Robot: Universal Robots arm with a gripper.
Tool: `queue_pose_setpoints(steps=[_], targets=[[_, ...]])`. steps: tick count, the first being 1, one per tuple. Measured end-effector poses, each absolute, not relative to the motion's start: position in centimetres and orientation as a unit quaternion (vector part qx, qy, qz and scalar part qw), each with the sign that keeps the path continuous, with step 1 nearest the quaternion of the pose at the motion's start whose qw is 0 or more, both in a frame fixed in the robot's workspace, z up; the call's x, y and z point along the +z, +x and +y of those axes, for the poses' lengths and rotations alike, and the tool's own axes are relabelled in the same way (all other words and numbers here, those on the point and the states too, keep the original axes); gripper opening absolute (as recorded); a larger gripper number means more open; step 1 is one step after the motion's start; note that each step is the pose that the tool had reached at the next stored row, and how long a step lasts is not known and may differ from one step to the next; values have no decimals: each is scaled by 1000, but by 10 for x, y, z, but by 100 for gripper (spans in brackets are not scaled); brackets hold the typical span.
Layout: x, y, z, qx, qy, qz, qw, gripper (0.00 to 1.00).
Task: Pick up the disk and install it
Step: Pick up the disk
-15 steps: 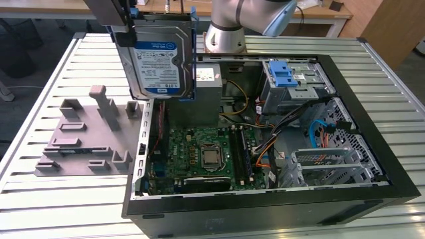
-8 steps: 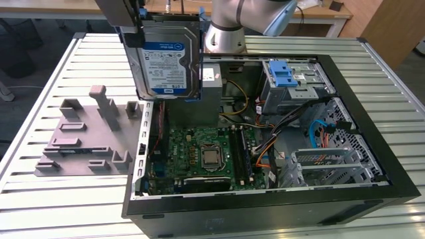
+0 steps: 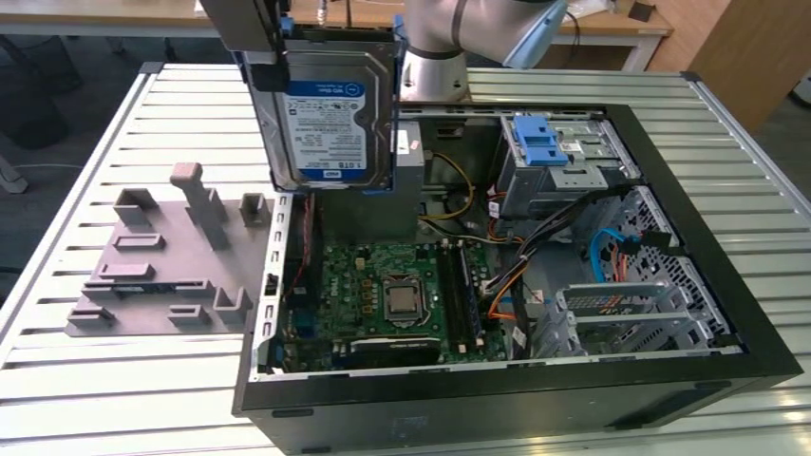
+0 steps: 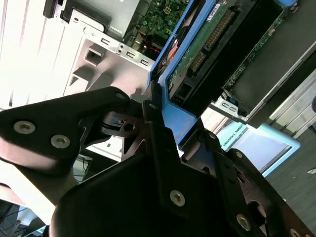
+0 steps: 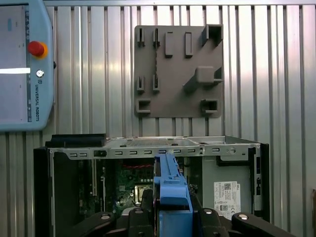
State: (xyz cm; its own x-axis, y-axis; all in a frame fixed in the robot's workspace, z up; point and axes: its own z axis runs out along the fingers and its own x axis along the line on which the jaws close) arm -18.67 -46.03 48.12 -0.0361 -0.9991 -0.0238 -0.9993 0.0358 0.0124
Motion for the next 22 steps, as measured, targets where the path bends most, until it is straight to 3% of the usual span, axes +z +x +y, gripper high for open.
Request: queue_pose_setpoints(steps=[22], targets=[[480, -167, -462, 13, -694, 720, 4, 37]])
